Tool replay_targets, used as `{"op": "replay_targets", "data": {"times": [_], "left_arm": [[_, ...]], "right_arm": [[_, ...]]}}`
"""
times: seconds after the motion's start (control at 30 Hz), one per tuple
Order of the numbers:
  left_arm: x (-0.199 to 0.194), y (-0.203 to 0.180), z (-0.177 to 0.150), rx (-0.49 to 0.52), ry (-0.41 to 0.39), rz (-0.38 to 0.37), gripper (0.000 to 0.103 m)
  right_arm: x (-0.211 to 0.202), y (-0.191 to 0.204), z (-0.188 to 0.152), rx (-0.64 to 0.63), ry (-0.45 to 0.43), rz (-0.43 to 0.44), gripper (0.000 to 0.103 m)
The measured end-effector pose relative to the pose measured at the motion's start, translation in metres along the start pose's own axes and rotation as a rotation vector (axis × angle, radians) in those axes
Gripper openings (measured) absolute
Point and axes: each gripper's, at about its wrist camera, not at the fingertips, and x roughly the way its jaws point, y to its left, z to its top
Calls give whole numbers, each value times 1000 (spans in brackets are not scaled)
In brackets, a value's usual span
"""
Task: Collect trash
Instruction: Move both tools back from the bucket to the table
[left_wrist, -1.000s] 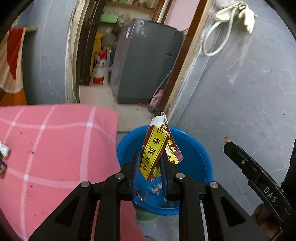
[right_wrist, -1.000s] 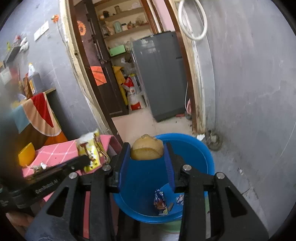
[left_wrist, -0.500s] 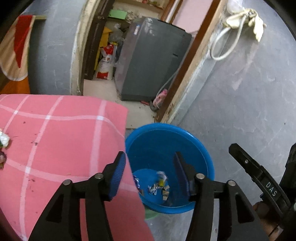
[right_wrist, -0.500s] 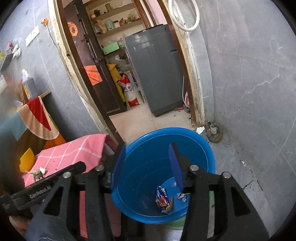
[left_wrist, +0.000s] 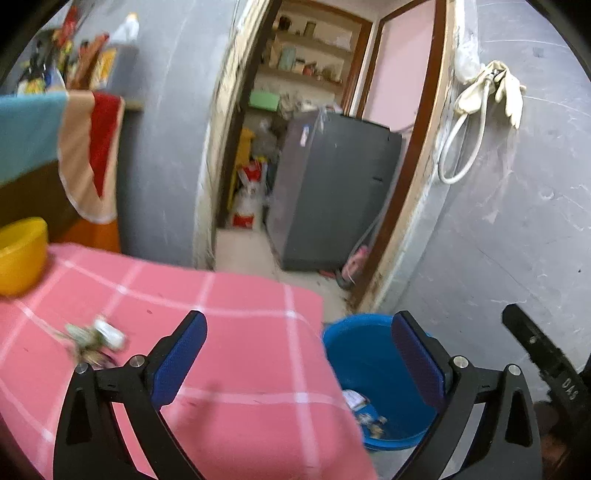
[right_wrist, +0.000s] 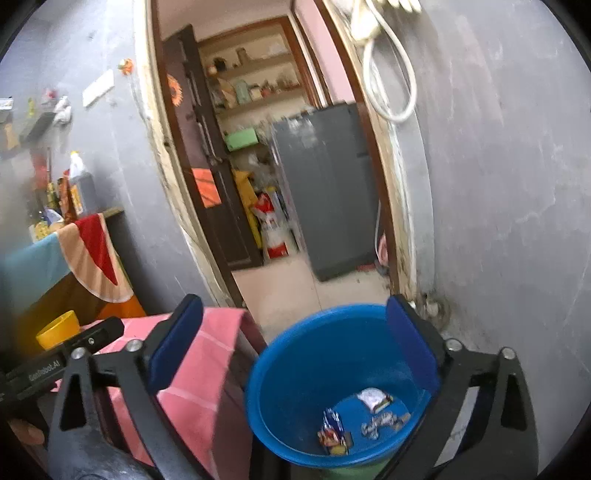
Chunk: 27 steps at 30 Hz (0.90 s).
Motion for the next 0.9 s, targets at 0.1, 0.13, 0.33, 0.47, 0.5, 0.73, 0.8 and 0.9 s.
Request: {"op": "replay_targets", "data": {"times": [0.1, 0.13, 0.33, 0.47, 0.5, 0.73, 0.8, 0.9], "left_arm": [[-17, 7, 1, 33, -60, 33, 98], [-24, 10, 1, 45, -86, 44, 98], [-56, 27, 1, 81, -186, 98, 100], [-71, 43, 2, 82, -223, 125, 101], [-75, 47, 3, 83, -229, 131, 101], [-98, 77, 2, 90, -253, 199, 101], [-102, 87, -1, 88, -262, 231, 101], [-108, 102, -4, 82, -270, 267, 101]], "right_arm": [[-10, 15, 1, -37, -61, 14, 103], [-13, 20, 1, -49, -79, 18, 103], [-31, 52, 3, -119, -202, 41, 103], [-36, 72, 4, -144, -244, 63, 103], [-36, 78, 3, -146, -252, 73, 103], [-31, 106, 0, -151, -259, 121, 103], [-29, 114, 0, -152, -258, 136, 103], [-27, 127, -2, -159, -256, 161, 103]]}}
